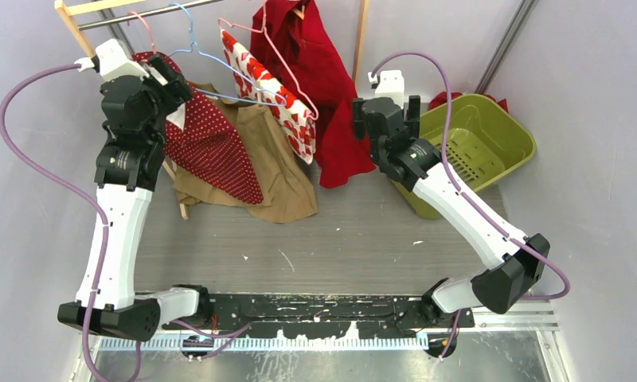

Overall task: Remove the skirt from the hanger
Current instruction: Pick up the hanger from the clothesline.

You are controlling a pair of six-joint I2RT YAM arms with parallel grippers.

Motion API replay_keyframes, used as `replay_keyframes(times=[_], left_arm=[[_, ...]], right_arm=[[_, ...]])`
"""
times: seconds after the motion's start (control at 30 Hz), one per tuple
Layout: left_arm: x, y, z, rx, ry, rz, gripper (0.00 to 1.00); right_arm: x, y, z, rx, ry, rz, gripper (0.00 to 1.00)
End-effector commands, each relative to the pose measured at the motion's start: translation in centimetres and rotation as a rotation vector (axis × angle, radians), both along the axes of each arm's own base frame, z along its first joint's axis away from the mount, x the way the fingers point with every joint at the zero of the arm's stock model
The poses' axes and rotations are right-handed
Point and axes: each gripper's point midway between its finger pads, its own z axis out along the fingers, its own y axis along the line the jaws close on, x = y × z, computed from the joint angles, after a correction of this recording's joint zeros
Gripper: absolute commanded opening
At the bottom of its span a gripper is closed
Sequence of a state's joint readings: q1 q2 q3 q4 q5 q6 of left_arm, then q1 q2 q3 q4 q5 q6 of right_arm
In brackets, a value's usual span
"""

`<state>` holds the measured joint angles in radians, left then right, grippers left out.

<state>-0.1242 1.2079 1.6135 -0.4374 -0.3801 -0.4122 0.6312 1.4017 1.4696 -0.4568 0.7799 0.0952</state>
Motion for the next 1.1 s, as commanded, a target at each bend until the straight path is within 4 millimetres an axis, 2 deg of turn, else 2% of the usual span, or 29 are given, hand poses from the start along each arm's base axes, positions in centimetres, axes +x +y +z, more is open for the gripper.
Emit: replay_keyframes(times=[0.0, 0.2, 0.57, 0.8, 0.87, 1.07], left_arm=[[-0.7, 0.7, 3.6, -0.037, -0.123, 0.047, 0.79], [-0.5, 1.5, 3.3, -0.022, -0.12, 0.09, 0.79], [0.6, 1.8, 2.1, -0.011, -0.096, 0.118, 0.78], [1.8, 1.9, 1.8, -0.007, -0.093, 0.13, 0.77], [3.3, 1.7, 0.4, 0.0, -0.056, 0.13, 0.78], [4.2, 1.7, -0.4, 0.007, -0.039, 0.137, 0.75]], right_arm=[[0.2, 0.0, 2.6, 0.007, -0.063, 0.014, 1.0], [-0.6, 0.8, 2.0, -0.029, -0.02, 0.117, 1.0], [-1.0, 0.6, 1.8, -0.045, -0.014, 0.129, 1.0], [-1.2, 0.3, 1.5, -0.058, -0.006, 0.122, 1.0], [-1.3, 0.2, 1.4, -0.062, -0.003, 0.121, 1.0], [-1.3, -0.2, 1.1, -0.08, -0.002, 0.107, 1.0]])
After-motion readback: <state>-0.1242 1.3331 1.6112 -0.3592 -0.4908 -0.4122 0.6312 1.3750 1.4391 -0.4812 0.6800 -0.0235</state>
